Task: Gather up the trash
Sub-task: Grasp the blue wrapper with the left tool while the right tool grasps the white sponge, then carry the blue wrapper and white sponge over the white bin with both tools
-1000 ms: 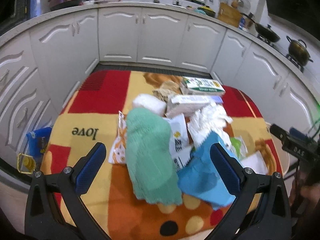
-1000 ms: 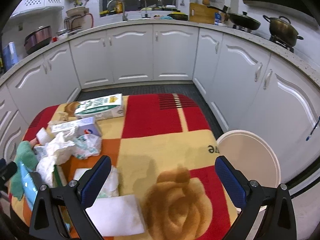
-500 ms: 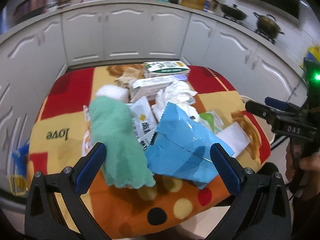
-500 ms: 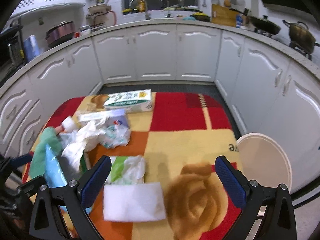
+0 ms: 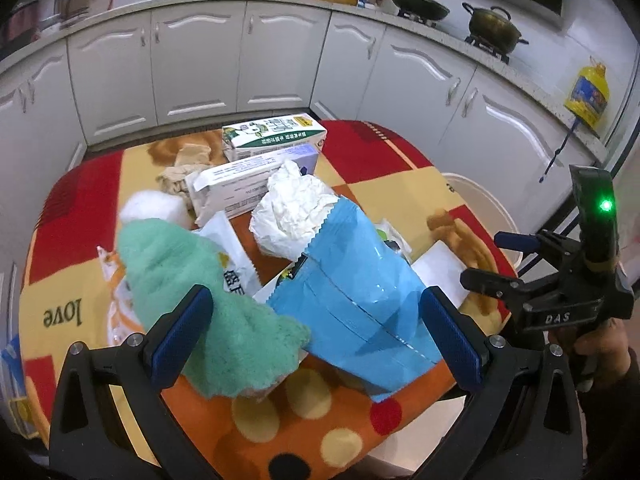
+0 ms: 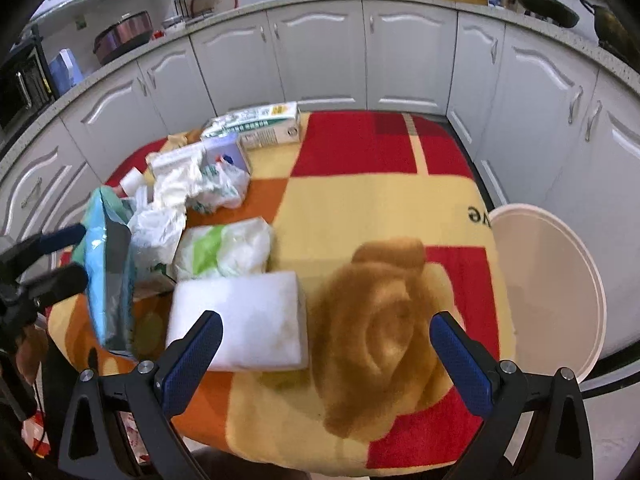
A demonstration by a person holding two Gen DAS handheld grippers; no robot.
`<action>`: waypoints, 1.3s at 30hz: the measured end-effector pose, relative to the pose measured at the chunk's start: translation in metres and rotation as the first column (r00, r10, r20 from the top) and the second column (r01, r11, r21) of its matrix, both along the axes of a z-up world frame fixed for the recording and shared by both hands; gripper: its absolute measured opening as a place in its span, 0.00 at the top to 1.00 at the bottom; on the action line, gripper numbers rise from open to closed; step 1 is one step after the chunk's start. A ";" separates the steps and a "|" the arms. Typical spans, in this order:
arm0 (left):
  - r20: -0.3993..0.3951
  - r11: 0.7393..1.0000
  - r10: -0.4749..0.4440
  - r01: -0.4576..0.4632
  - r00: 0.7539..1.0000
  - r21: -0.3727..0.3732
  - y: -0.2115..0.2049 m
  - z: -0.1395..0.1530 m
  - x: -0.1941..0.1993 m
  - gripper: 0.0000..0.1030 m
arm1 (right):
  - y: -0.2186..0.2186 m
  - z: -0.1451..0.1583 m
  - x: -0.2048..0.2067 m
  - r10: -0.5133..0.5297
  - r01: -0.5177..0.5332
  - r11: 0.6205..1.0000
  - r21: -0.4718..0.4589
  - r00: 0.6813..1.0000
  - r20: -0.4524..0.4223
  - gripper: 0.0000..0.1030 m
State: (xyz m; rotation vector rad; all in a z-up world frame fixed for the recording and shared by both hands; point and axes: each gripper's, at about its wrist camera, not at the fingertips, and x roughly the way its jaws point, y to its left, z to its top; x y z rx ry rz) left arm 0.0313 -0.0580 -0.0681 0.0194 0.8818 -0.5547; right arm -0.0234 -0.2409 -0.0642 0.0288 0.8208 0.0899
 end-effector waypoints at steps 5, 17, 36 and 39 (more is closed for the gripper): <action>-0.052 0.998 0.003 -0.006 0.999 -0.056 -0.008 -0.003 0.010 0.00 | -0.008 -0.005 -0.002 -0.012 0.012 1.000 0.009 1.000 -0.010 0.00; -0.110 0.998 -0.007 0.000 0.994 -0.066 -0.005 0.006 0.011 0.39 | -0.007 0.001 -0.012 0.019 -0.019 1.000 0.012 1.000 0.003 0.00; -0.140 0.950 0.192 -0.220 0.971 -0.224 0.032 0.069 0.028 0.39 | 0.050 -0.024 -0.002 0.113 -0.112 0.993 0.028 0.994 -0.009 0.17; -0.111 0.960 0.183 -0.201 0.977 -0.192 0.019 0.073 0.025 0.39 | 0.033 -0.011 -0.012 0.090 -0.092 0.995 0.047 0.995 0.038 0.17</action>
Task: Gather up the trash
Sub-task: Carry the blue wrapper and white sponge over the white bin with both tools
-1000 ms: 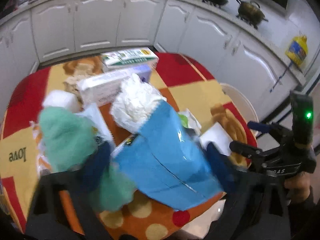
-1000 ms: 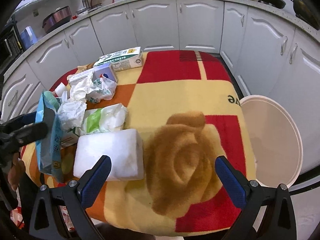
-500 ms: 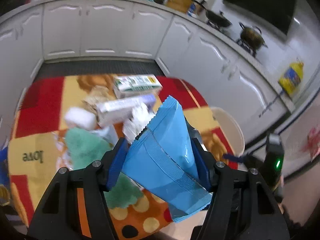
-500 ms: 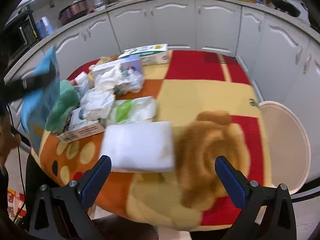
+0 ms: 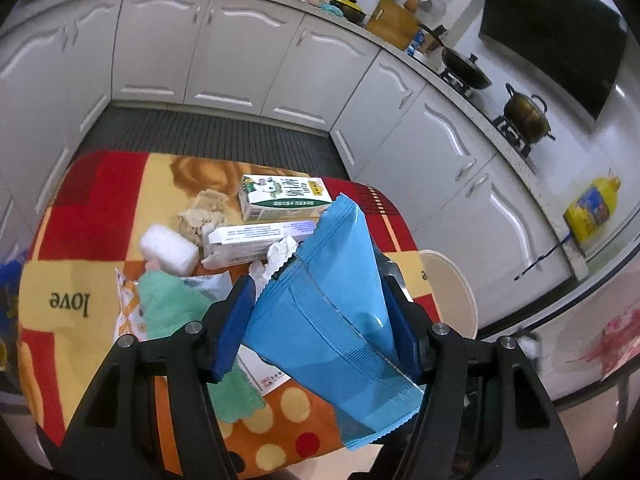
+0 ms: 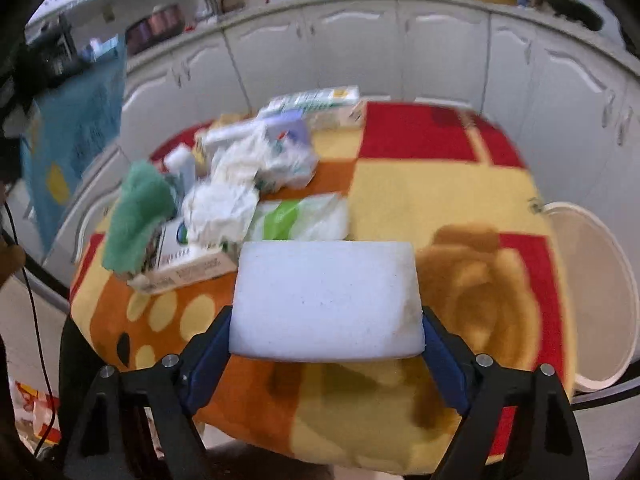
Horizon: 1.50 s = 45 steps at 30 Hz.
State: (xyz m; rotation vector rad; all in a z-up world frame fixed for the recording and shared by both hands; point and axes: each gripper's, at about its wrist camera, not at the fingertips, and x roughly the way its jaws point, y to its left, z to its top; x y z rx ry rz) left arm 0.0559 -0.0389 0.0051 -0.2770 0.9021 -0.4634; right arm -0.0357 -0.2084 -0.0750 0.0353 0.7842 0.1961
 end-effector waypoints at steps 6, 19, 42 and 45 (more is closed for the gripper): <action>0.030 0.998 -0.057 0.056 0.998 0.033 -0.040 0.006 -0.002 0.39 | -0.050 0.030 -0.014 -0.132 0.134 0.991 -0.013 0.988 0.084 0.17; 0.068 0.965 -0.225 0.212 0.972 0.151 -0.171 -0.001 0.005 0.39 | -0.172 0.029 -0.015 -0.421 0.425 0.903 -0.055 0.904 0.075 0.16; 0.041 0.932 -0.303 0.287 0.952 0.220 -0.303 -0.048 0.041 0.39 | -0.254 -0.003 -0.008 -0.540 0.539 0.839 -0.075 0.841 0.008 0.16; 0.037 0.931 -0.304 0.288 0.952 0.225 -0.311 -0.054 0.044 0.39 | -0.258 -0.007 -0.005 -0.542 0.540 0.839 -0.072 0.841 -0.001 0.16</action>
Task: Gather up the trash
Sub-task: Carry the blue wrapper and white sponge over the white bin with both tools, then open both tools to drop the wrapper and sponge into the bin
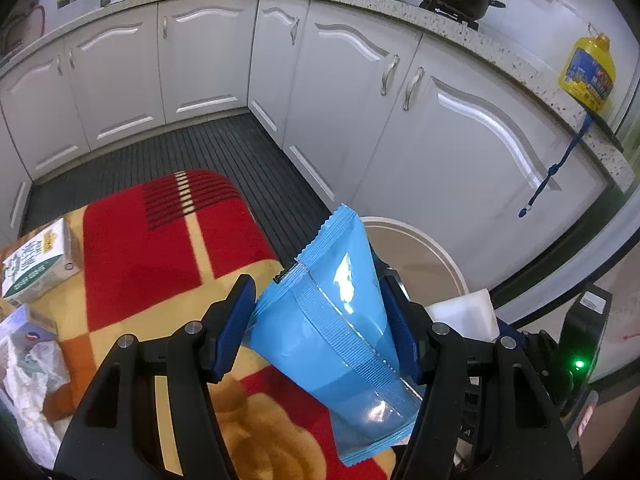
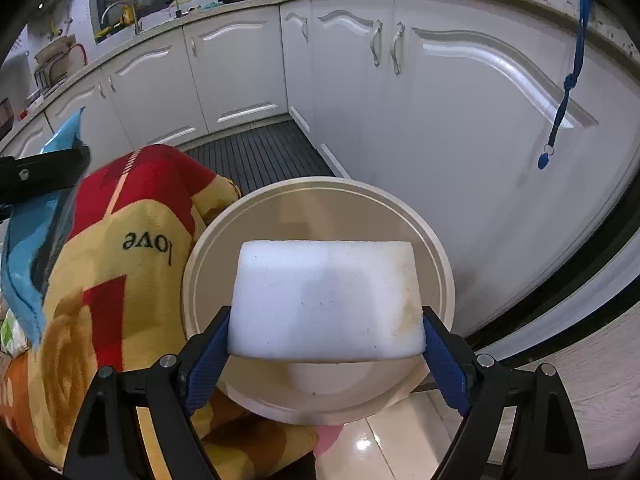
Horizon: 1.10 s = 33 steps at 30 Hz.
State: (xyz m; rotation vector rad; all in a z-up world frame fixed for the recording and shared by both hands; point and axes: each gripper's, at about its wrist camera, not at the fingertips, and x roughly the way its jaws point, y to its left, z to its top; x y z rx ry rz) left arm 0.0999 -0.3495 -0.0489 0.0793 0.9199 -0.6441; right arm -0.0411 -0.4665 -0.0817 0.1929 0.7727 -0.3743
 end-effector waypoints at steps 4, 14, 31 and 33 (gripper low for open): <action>-0.004 1.000 0.000 0.000 1.000 -0.007 -0.008 -0.006 0.005 0.39 | -0.005 -0.004 0.002 -0.004 0.004 1.000 0.006 1.000 -0.008 0.16; -0.015 1.000 0.000 0.000 1.000 -0.026 -0.017 -0.011 0.011 0.39 | -0.011 -0.007 0.008 -0.011 0.010 1.000 -0.007 1.000 -0.027 0.16; -0.066 0.998 -0.031 0.028 0.997 -0.054 -0.023 -0.024 0.020 0.28 | -0.013 -0.015 0.014 -0.020 0.020 1.000 -0.004 0.998 -0.063 0.15; -0.058 0.998 -0.028 0.025 0.998 -0.050 -0.021 -0.022 0.018 0.28 | -0.013 -0.016 0.014 -0.020 0.020 1.000 0.000 0.998 -0.064 0.15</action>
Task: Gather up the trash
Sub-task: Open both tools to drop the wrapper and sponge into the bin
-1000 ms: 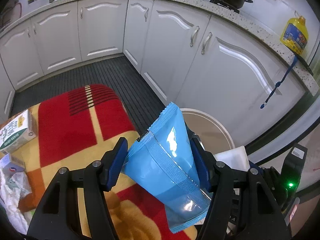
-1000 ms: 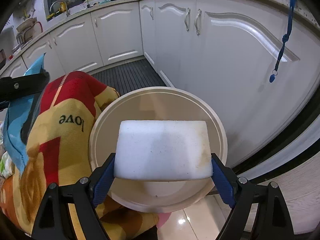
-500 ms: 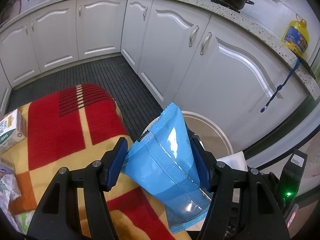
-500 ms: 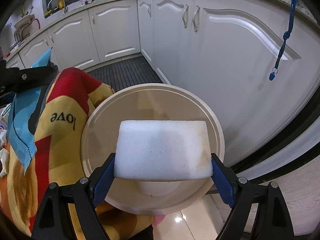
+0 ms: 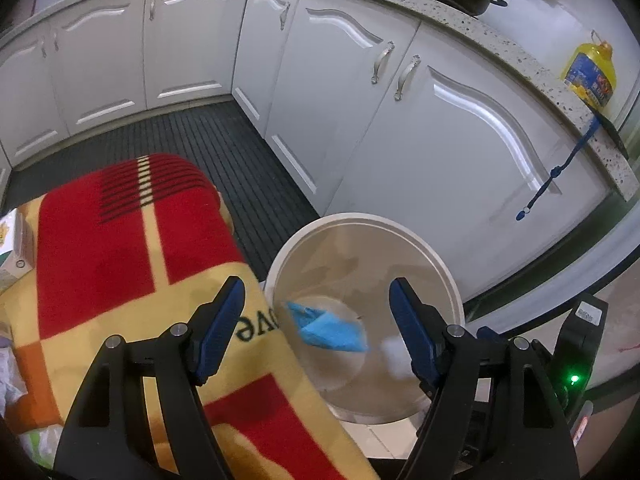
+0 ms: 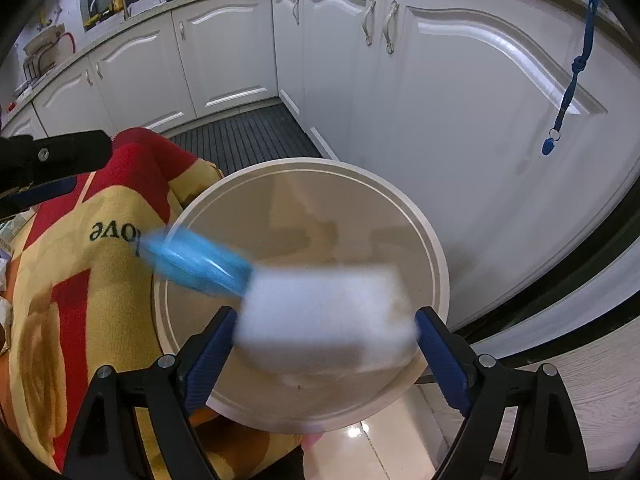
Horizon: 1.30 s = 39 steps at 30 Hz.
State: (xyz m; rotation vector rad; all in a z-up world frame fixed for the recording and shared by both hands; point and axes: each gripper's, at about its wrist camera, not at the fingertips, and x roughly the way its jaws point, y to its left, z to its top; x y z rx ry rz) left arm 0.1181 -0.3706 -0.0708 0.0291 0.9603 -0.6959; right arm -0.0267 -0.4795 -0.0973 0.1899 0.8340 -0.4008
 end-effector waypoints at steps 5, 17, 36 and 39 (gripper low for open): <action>0.035 1.000 0.003 -0.004 0.999 0.008 0.007 0.007 -0.007 0.28 | 0.002 0.003 -0.001 0.006 -0.006 1.000 0.008 1.000 0.011 0.14; 0.146 0.994 0.076 -0.085 0.986 0.061 0.051 0.019 -0.030 0.28 | 0.026 0.023 -0.011 0.030 -0.030 0.999 -0.018 0.998 0.054 0.14; 0.198 0.966 0.228 -0.247 0.953 0.077 0.143 0.029 -0.053 0.28 | 0.091 0.050 -0.019 0.105 -0.099 0.993 -0.069 0.991 0.082 0.14; 0.221 0.961 0.243 -0.266 0.944 0.079 0.154 0.033 -0.058 0.28 | 0.102 0.054 -0.019 0.119 -0.113 0.991 -0.076 0.989 0.087 0.14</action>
